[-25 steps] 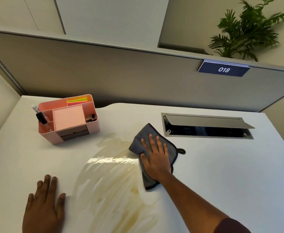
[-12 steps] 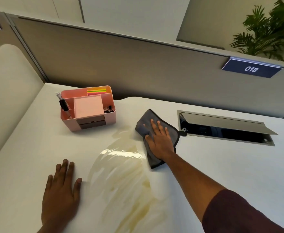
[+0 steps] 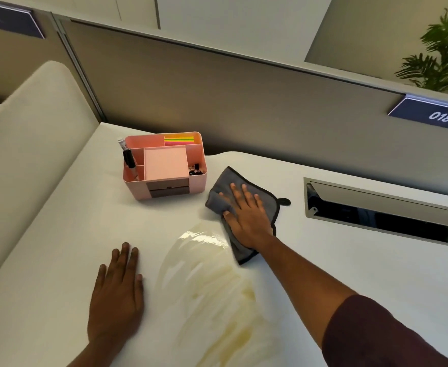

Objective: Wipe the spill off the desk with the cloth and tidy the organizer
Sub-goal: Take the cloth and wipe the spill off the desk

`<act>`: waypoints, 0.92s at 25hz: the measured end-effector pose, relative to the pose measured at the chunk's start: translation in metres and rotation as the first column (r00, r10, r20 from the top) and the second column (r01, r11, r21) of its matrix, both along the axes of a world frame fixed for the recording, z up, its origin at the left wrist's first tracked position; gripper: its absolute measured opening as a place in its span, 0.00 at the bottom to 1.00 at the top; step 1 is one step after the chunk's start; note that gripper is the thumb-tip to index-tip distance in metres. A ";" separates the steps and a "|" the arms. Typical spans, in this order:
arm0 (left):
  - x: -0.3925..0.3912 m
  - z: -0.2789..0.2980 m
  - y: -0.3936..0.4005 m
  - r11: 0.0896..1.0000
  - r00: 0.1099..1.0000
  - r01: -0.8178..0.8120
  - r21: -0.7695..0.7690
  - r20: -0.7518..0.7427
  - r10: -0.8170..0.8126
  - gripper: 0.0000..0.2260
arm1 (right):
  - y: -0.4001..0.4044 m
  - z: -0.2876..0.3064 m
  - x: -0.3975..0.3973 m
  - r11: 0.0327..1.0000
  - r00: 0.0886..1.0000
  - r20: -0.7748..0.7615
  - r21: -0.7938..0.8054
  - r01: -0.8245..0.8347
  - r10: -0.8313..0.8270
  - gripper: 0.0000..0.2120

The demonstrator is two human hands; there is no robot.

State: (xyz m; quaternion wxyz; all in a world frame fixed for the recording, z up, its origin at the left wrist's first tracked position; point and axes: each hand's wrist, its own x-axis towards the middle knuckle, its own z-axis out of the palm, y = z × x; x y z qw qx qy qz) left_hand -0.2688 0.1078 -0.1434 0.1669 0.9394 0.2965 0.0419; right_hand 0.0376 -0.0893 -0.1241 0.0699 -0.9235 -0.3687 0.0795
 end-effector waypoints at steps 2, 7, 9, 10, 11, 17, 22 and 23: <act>-0.002 -0.001 0.001 1.000 1.000 0.003 0.007 -0.008 -0.003 0.29 | 0.009 -0.006 -0.028 0.997 0.997 0.010 0.020 -0.077 0.077 0.29; -0.002 -0.002 0.000 1.000 1.000 0.001 0.026 -0.018 0.000 0.28 | 0.006 -0.003 -0.030 0.988 0.989 0.001 0.045 -0.148 0.148 0.28; -0.003 -0.003 0.000 0.999 1.000 0.001 0.044 -0.030 0.000 0.28 | 0.022 -0.001 -0.047 0.999 0.999 -0.033 0.037 -0.007 0.008 0.29; -0.003 -0.003 0.001 0.999 0.999 0.003 0.048 -0.032 -0.001 0.28 | 0.027 -0.005 -0.065 0.997 0.998 -0.030 0.055 -0.047 0.048 0.29; -0.003 -0.002 0.001 0.999 1.000 0.002 0.049 -0.028 0.000 0.28 | 0.026 -0.010 -0.082 0.986 0.988 -0.002 0.061 -0.156 0.156 0.29; -0.002 0.001 -0.001 0.999 1.000 -0.001 0.033 -0.022 0.002 0.28 | 0.022 -0.002 -0.056 0.999 1.000 -0.013 0.048 -0.025 0.025 0.28; -0.004 0.002 0.000 1.000 1.000 -0.001 0.025 -0.011 0.001 0.28 | 0.002 -0.014 -0.082 0.914 0.916 0.034 0.067 -0.400 0.399 0.28; -0.004 0.001 0.000 1.000 1.000 -0.003 0.024 -0.010 0.004 0.28 | -0.002 -0.011 -0.063 0.932 0.934 0.040 0.070 -0.356 0.354 0.28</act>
